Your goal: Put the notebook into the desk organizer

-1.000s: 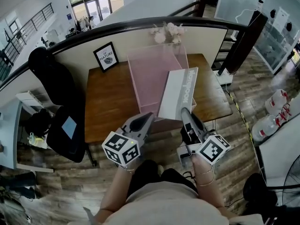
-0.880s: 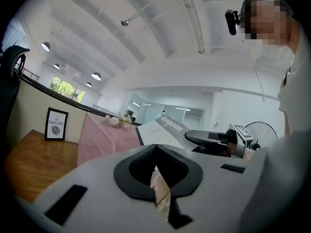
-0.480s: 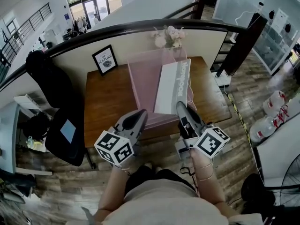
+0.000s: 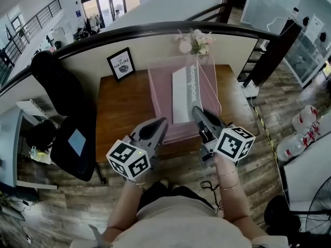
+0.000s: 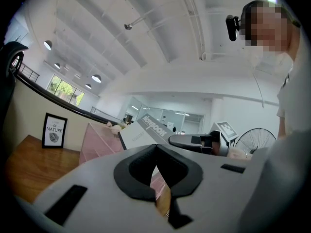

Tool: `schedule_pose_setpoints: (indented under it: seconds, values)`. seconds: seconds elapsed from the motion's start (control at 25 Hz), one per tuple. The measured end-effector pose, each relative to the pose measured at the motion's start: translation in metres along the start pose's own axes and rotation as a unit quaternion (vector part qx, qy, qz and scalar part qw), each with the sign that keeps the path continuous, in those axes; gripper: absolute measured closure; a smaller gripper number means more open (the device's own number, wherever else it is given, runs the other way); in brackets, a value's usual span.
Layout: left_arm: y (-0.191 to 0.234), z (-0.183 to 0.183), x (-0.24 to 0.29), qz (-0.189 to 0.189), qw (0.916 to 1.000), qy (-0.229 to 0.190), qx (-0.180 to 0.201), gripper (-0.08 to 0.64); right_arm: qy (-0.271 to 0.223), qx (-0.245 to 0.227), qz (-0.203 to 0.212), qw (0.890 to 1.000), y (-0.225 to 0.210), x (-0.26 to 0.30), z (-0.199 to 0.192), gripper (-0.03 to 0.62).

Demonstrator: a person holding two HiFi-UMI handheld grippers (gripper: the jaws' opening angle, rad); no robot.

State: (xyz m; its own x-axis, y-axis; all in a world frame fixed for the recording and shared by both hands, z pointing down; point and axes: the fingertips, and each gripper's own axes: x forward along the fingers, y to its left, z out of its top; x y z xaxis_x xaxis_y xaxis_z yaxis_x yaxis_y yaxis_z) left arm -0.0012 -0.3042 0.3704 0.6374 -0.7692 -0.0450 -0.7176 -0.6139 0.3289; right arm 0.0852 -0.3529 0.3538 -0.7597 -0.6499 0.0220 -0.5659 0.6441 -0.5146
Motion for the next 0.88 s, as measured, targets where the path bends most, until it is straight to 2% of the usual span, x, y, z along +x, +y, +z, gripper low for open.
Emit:
schedule_pose_setpoints:
  seconds: [0.28,0.56,0.72,0.88]
  values:
    - [0.015,0.002,0.002,0.005,0.9999,0.005,0.009,0.548,0.048,-0.031,-0.033,0.998,-0.024,0.026,0.004,0.566]
    - [0.023,0.004,0.004,0.009,0.9999,0.006,0.009,0.548,0.076,-0.039,-0.112,0.990,-0.052,0.044,0.002,0.545]
    - [0.025,0.004,0.005,0.009,0.9999,0.006,0.008,0.548,0.104,-0.045,-0.171,0.979,-0.069,0.046,-0.001,0.523]
    - [0.026,0.005,0.007,0.006,1.0000,0.001,0.005,0.548,0.139,-0.081,-0.229,0.960,-0.083,0.043,-0.010,0.517]
